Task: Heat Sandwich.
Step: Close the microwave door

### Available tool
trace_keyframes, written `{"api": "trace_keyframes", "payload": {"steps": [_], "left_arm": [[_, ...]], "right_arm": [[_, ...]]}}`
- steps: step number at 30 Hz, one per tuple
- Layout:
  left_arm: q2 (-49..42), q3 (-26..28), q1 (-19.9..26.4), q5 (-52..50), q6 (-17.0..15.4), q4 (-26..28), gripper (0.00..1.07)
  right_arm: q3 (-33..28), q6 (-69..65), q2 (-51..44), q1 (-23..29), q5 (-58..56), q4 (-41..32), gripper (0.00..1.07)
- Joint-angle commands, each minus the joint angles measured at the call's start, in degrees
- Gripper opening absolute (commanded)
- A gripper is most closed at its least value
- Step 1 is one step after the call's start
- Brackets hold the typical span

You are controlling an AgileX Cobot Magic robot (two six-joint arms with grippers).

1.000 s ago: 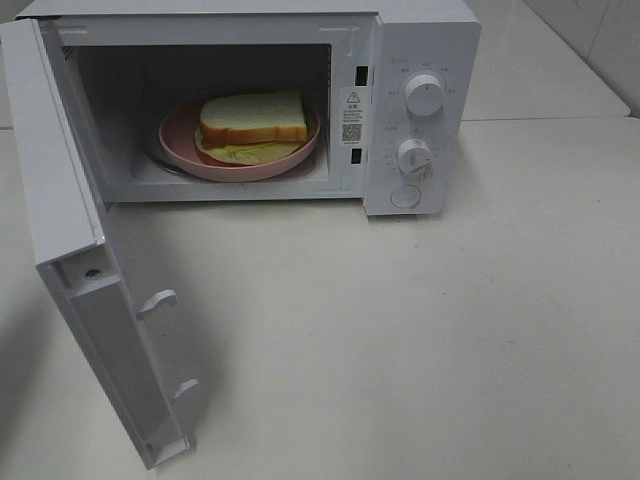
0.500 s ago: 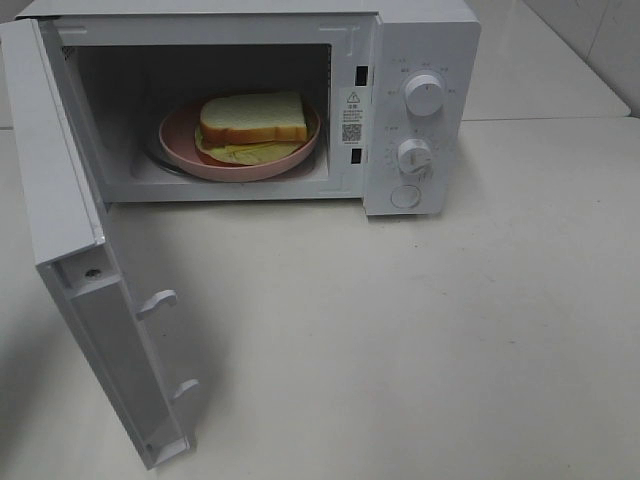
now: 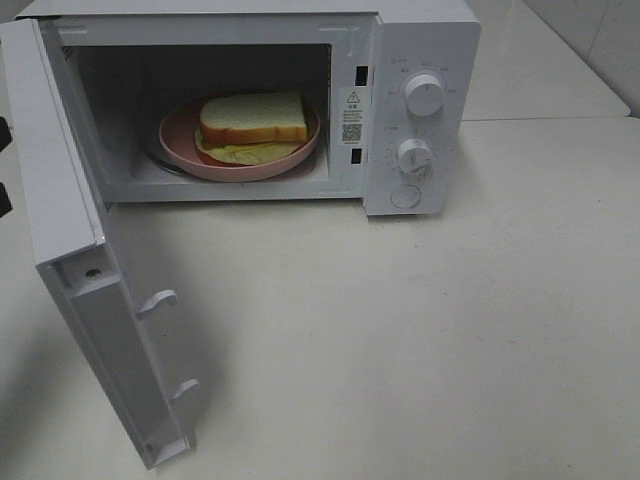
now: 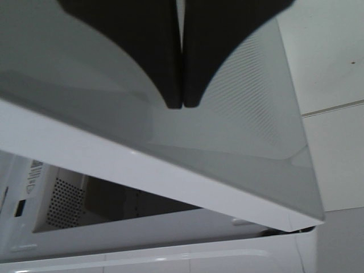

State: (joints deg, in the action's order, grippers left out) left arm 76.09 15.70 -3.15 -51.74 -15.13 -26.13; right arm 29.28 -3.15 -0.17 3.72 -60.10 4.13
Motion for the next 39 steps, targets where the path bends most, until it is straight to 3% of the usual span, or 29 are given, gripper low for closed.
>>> {"api": "trace_keyframes", "payload": {"steps": [1,22,27,29,34,39], "left_arm": [[-0.1,-0.1,-2.5,-0.5,0.0,1.8,0.00],[2.5,-0.1,-4.5,-0.7,-0.5,3.3,0.00],[2.5,-0.1,-7.7,-0.3,1.3,7.3,0.00],[2.5,-0.1,-9.9,-0.2,2.8,11.6,0.00],[2.5,-0.1,-13.8,1.2,6.3,16.5,0.00],[4.1,0.1,-15.0,1.4,6.5,18.3,0.00]], "right_arm": [[-0.3,0.3,-1.5,-0.3,0.6,-0.1,0.75],[-0.3,0.3,-1.5,-0.3,0.6,-0.1,0.75],[-0.3,0.3,-1.5,-0.3,0.6,-0.1,0.75],[-0.3,0.3,-1.5,-0.3,0.6,-0.1,0.75],[-0.3,0.3,-1.5,-0.3,0.6,-0.1,0.75],[-0.3,0.3,-1.5,-0.3,0.6,-0.1,0.75]]}}
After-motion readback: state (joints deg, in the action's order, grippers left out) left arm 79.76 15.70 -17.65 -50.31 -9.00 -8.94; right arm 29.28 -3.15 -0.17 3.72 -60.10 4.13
